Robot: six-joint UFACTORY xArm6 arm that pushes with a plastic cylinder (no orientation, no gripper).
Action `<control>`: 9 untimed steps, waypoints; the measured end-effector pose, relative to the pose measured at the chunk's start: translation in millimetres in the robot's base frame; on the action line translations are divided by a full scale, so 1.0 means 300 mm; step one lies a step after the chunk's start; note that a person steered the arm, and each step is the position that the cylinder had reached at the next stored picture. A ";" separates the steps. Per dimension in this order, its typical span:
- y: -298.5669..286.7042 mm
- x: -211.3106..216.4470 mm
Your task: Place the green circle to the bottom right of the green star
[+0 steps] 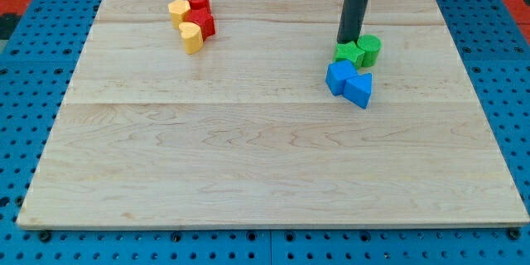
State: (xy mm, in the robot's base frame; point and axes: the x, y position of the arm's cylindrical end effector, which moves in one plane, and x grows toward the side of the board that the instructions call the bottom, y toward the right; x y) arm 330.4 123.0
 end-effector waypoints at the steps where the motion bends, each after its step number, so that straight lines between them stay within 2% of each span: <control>1: 0.000 0.024; 2: 0.000 -0.122; 3: 0.137 -0.021; 4: 0.161 0.140; 5: 0.192 0.079; 6: 0.390 0.112; 7: 0.396 0.252; 8: 0.264 0.252; 9: 0.215 0.252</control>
State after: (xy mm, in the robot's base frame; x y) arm 406.0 187.5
